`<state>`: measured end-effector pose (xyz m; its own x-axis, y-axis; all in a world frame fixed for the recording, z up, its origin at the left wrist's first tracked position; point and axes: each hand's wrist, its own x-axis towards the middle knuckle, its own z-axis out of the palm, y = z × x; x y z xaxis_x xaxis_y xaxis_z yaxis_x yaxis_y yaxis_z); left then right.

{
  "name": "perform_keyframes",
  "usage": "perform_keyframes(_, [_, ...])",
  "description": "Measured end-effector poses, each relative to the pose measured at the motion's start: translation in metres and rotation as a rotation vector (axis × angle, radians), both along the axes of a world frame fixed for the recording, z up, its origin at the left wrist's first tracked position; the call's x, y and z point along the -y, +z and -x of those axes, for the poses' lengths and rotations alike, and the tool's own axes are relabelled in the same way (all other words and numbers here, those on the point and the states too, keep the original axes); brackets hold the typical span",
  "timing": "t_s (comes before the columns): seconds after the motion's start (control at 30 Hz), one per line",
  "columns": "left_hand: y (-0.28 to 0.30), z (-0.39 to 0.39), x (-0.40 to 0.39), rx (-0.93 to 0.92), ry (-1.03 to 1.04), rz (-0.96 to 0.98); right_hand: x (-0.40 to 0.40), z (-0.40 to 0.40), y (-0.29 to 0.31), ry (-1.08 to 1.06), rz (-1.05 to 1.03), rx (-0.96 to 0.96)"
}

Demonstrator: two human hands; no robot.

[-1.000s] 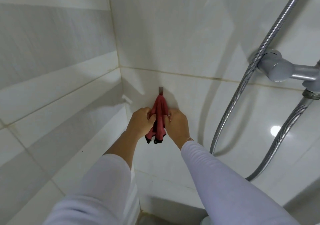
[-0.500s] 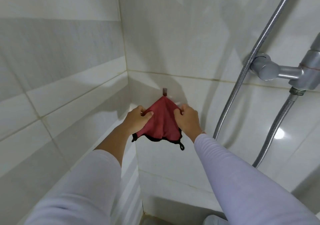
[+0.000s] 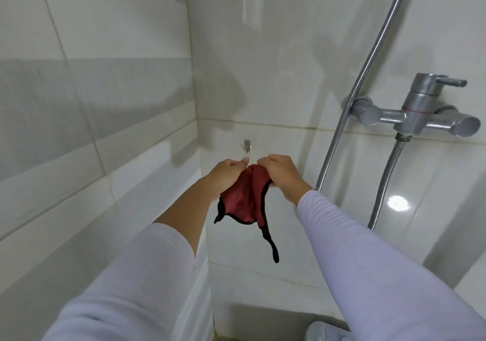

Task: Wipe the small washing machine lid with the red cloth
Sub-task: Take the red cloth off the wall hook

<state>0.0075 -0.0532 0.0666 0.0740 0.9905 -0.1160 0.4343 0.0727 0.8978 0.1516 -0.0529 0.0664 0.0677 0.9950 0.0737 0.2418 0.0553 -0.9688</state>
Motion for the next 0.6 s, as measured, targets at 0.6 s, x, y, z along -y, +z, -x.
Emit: perform_keyframes(0.6, [0.005,-0.077,0.062,0.248,-0.371,0.045,0.122,-0.097,0.018,-0.185,0.138,-0.089])
